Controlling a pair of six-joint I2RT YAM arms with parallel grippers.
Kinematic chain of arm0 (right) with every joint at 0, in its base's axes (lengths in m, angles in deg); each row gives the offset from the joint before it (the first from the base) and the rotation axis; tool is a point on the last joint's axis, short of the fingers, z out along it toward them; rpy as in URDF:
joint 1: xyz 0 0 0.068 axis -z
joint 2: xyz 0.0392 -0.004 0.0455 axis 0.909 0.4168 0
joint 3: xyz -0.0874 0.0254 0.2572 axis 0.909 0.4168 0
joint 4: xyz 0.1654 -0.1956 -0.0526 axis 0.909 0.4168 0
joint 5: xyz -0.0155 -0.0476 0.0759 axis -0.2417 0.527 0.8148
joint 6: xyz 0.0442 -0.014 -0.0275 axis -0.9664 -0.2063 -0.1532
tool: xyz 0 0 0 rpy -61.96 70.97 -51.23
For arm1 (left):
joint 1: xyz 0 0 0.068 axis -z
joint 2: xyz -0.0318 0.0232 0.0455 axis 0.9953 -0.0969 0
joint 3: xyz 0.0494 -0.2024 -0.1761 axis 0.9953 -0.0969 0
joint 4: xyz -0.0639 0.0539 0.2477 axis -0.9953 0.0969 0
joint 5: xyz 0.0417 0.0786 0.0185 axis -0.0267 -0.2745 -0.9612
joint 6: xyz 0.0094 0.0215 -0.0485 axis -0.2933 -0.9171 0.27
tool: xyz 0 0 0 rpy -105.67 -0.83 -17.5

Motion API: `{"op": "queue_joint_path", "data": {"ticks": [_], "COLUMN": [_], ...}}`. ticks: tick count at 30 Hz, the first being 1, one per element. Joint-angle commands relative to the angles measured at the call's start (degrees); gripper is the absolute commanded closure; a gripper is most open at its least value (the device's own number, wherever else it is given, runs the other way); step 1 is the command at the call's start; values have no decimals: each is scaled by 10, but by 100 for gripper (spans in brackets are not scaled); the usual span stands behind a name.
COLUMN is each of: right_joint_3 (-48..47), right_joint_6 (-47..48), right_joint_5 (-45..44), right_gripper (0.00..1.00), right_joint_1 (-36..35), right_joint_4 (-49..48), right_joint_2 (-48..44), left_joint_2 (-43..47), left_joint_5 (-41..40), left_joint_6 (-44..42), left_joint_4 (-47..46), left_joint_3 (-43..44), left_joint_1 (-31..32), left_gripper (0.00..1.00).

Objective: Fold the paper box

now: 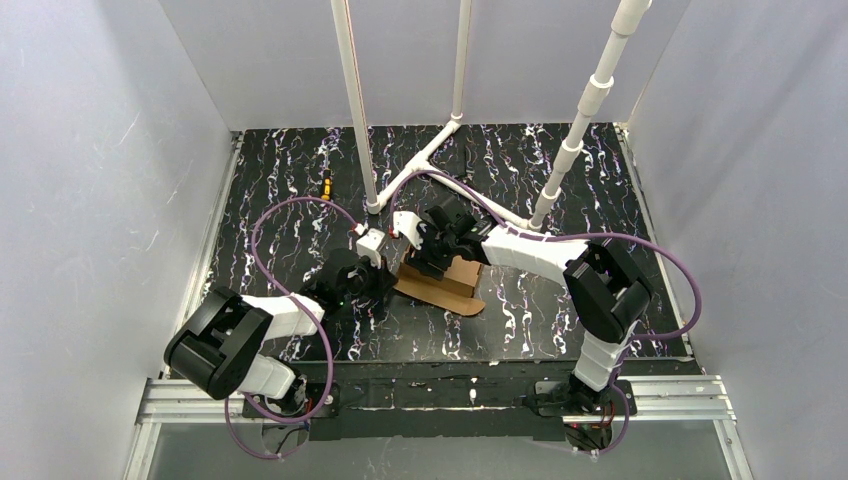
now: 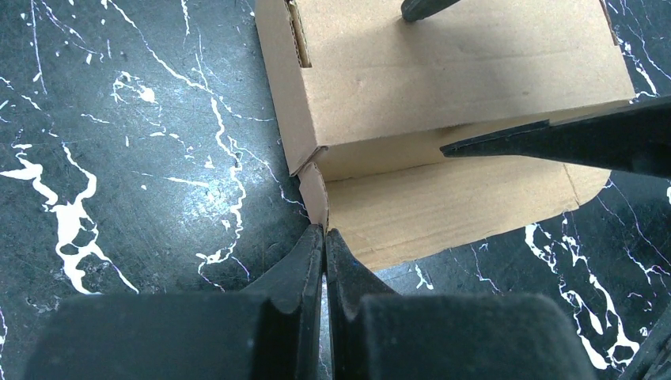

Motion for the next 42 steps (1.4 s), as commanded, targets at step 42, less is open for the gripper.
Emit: {"op": "queue_joint_path", "data": {"ticks": [42], "right_joint_3": [3], "right_joint_6": [-7], "right_joint_5": [14], "right_gripper": [34], "right_joint_1": [1], "right_joint_4": [60], "right_joint_2": [37], "left_joint_2": [-4], "left_joint_5": [-25], "left_joint_6": [137], "left_joint_4": [241], "left_joint_3": [191], "left_joint_1": [0], "left_gripper": [100]}}
